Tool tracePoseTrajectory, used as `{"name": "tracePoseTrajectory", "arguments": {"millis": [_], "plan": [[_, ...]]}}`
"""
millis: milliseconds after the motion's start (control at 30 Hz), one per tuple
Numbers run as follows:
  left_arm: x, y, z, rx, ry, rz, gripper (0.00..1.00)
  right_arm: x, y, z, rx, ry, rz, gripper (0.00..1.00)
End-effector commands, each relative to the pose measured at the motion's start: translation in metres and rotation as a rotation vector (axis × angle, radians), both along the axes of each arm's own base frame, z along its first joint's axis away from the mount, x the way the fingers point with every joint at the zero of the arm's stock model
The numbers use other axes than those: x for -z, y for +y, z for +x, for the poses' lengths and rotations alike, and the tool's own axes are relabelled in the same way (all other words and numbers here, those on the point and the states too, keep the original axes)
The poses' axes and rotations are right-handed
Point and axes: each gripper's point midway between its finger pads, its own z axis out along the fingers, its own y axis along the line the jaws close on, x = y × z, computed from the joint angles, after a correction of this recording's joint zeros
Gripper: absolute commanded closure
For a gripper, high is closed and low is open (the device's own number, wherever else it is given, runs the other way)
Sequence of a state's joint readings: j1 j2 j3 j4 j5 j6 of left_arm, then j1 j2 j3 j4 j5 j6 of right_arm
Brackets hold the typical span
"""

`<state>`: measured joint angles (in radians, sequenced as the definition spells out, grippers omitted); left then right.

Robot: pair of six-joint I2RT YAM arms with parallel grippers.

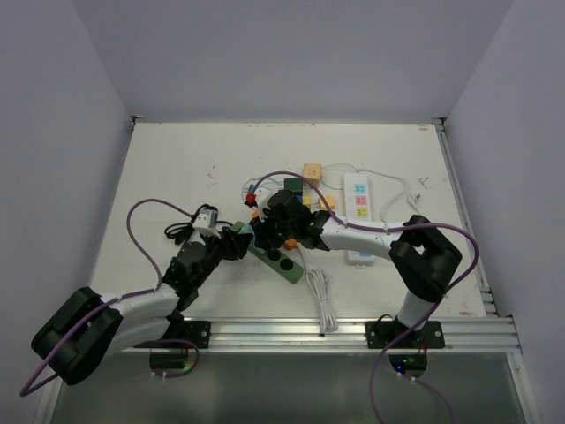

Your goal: Pull the plug off the socket

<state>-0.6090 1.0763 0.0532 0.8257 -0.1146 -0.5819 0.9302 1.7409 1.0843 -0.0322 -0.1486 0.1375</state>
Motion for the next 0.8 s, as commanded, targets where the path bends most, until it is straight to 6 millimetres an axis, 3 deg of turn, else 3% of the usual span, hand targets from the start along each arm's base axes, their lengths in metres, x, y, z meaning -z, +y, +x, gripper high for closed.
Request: {"name": "tracePoseTrajectory", "arguments": {"millis": [0,267,633,767], "plan": [[-0.032,-0.003,0.009,0.0,-0.111,-0.02,0.45,-0.03,0.02,-0.002,-0.051,-0.032,0.103,1.0],[-0.022,-0.008,0.016,0.002,-0.088,0.004,0.45,-0.032,0.02,-0.004,-0.059,-0.033,0.114,1.0],[-0.047,-0.012,0.033,-0.035,-0.147,-0.017,0.45,-0.032,0.018,-0.009,-0.083,-0.037,0.117,1.0],[-0.036,-0.013,0.041,-0.04,-0.122,0.034,0.46,-0.034,0.017,-0.009,-0.08,-0.04,0.118,1.0]]}}
